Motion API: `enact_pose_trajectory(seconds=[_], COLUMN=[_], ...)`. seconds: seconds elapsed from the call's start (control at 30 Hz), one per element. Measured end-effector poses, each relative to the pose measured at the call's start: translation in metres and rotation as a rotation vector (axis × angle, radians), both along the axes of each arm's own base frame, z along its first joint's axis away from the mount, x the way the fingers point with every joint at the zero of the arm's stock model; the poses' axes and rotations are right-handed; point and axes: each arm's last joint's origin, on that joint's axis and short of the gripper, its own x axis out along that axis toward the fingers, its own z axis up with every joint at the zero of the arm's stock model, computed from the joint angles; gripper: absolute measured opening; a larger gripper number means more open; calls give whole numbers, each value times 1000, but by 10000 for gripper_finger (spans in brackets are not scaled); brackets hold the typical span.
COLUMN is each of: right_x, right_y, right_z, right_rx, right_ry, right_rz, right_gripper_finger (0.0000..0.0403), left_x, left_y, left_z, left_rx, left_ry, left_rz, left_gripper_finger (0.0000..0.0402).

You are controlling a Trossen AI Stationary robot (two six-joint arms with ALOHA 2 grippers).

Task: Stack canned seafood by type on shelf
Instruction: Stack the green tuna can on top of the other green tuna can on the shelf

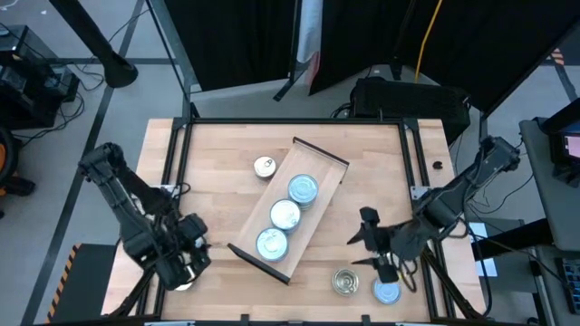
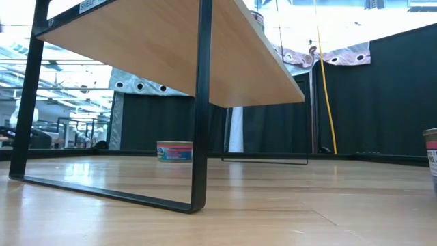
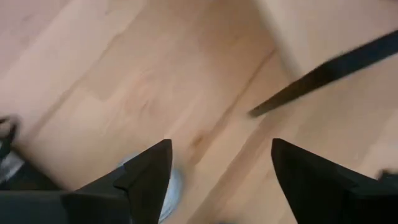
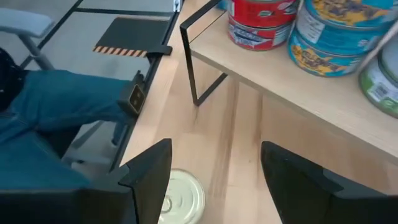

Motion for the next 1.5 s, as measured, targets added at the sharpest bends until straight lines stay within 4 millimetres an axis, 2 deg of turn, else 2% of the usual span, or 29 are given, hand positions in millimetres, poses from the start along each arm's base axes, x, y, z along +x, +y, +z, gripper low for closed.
enact_pose_trajectory(seconds=[0.13,0.33,0.53,0.7,0.8,1.5], right_x=[9,21,25,25,25,25], right_y=[13,22,26,26,26,26], right_z=[-9,-13,-9,-7,-7,-7], right_rx=[-30,-20,36,54,56,59], right_ry=[-22,-73,-118,-139,-138,-135], right_rz=[-17,-12,-18,-19,-21,-23], right_gripper_finger=[238,238,238,238,238,238], left_x=[-12,-20,-21,-26,-28,-25], left_y=[-5,-3,-2,4,6,1], left_z=[-16,-48,-86,-108,-114,-124], left_rx=[-27,-73,-129,-117,-115,-70], left_ry=[104,214,207,218,226,250], left_rz=[35,96,67,65,62,37], left_gripper_finger=[228,138,56,14,4,4])
